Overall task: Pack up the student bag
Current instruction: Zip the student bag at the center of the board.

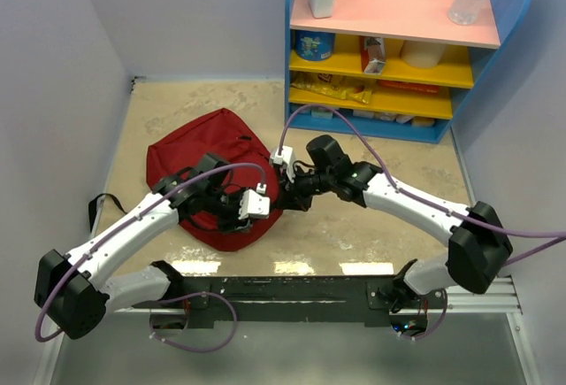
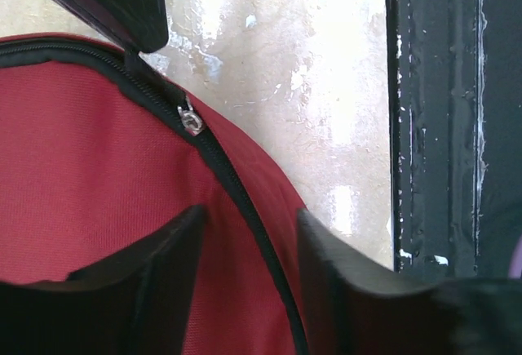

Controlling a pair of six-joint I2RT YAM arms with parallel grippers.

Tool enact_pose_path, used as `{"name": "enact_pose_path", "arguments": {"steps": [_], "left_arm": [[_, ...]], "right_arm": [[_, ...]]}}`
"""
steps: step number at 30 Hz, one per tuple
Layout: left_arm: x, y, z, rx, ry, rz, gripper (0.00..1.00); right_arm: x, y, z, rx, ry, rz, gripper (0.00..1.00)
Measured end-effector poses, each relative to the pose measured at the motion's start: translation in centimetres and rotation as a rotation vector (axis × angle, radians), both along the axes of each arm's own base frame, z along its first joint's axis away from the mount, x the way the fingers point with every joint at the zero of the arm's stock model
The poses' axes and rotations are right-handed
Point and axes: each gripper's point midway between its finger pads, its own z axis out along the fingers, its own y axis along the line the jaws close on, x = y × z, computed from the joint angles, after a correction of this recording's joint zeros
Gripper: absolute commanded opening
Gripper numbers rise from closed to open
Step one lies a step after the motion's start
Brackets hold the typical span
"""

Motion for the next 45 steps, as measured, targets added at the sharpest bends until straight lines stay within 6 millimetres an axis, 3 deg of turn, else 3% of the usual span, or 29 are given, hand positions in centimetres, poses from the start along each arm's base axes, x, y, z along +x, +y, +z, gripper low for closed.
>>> {"name": "enact_pose_path", "arguments": {"steps": [6,10,14,18,21,27,33,38,41,45], "left_arm": [[0.0,-0.2,-0.3,0.01,0.007,-0.004,0.23],[0.0,-0.3,-0.5,0.015,0.01,-0.004,0.01],[-0.1,-0.3,-0.7,0.024,0.013,-0.01,0.0],[-0.6,-0.1,-1.1,0.042,0.02,-0.037,0.0],[-0.9,0.2,-1.2,0.057,0.022,-0.061,0.0],[-1.8,0.7,-1.4,0.086,0.019,-0.121,0.0],[-2.6,1.1,-0.9,0.1,-0.006,-0.223,0.0],[-4.6,2.0,-0.5,0.118,0.004,-0.34,0.0],[-5.6,2.4,0.0,0.118,0.004,-0.382,0.0],[-6.0,2.3,0.3,0.113,-0.017,-0.412,0.0]], "right_arm": [[-1.3,-0.7,1.2,0.046,0.027,-0.031,0.0],[-1.4,-1.1,1.1,0.04,0.038,-0.062,0.0],[-0.6,-1.3,0.5,0.011,0.032,-0.117,0.0],[1.7,-1.8,-0.8,-0.061,0.016,-0.238,0.0],[4.2,-2.7,-1.1,-0.104,-0.008,-0.354,0.0],[10.6,-4.7,0.2,-0.13,-0.057,-0.584,0.0],[12.8,-3.6,-0.4,-0.152,-0.052,-0.608,0.0],[15.4,-1.6,-1.0,-0.164,-0.051,-0.601,0.0],[17.0,-0.4,-1.9,-0.177,-0.047,-0.593,0.0],[17.6,0.4,-3.5,-0.211,-0.023,-0.58,0.0]]}}
